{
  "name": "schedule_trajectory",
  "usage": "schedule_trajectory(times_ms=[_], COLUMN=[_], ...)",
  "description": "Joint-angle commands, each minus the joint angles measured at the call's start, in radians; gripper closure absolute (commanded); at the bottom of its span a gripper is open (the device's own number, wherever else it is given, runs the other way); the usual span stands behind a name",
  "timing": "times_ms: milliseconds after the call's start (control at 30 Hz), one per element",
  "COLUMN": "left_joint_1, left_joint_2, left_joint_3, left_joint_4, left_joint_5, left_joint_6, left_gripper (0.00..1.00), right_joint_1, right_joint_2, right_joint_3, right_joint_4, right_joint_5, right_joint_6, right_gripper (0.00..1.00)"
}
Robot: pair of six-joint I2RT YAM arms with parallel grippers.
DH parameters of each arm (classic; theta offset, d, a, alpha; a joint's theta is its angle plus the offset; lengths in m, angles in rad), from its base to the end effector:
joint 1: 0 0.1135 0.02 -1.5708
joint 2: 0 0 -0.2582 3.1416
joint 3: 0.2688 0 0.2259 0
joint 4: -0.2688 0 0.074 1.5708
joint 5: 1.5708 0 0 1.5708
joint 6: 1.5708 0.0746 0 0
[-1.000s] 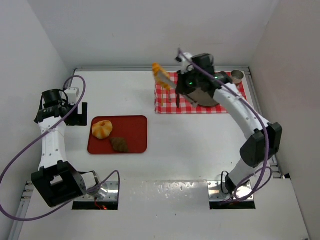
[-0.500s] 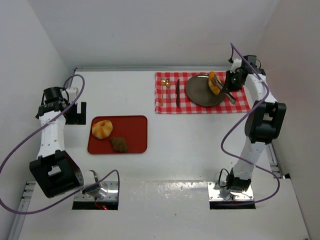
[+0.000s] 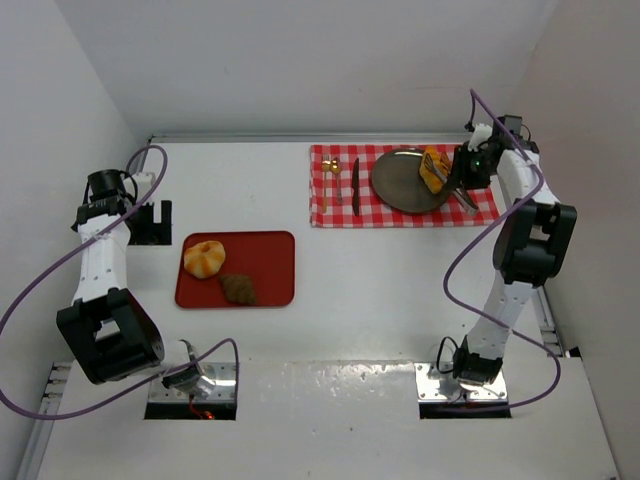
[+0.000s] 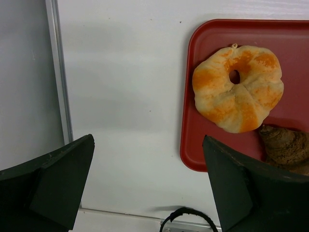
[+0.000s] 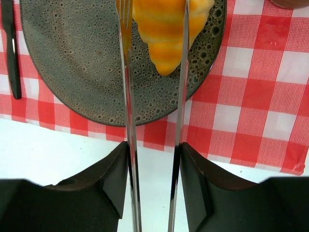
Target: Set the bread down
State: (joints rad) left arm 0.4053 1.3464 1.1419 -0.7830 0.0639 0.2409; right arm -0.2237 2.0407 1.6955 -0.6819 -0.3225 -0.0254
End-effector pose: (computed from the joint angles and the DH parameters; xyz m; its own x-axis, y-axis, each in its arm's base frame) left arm 0.2498 0.1020 0.2558 -0.8310 -0.0975 -0.5476 -0.1677 0.9826 0.0796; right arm 0.4314 -0.0739 0.2026 -0.8355 0.1654 -0.5240 0.0293 0.9657 0.2580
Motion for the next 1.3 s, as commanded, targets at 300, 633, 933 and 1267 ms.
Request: schedule_trajectory(times_ms=[300, 633, 933, 1267], left_joint_1=[-0.005, -0.005, 0.004, 0.004], left_joint_2=[-0.012, -0.023, -0.082, -0.121], left_joint_3=[0.038, 0.019, -0.010, -0.028], left_joint_4=[0.013, 0.013, 0.004, -0.005], left_joint_5=[0.048, 0.048, 0.057, 0.085], left_joint_6=[-0.008, -0.008, -0.008, 0.001], left_gripper=[0.00, 0.00, 0.00, 0.00], right_joint_1=[0.041, 0.473, 0.964, 1.242], right_joint_2=[-0.270, -0.490, -0.482, -0.390], right_joint_3=[-0.091, -0.288, -0.349, -0.341], right_joint_4=[0.036, 0.085, 0.235, 0.297], right_joint_5=[0.059, 0.085, 0.085, 0.200], right_joint_6=[-0.010, 0.069, 0.243, 0.285], right_gripper=[0.55, 0.57, 0.58, 0.56])
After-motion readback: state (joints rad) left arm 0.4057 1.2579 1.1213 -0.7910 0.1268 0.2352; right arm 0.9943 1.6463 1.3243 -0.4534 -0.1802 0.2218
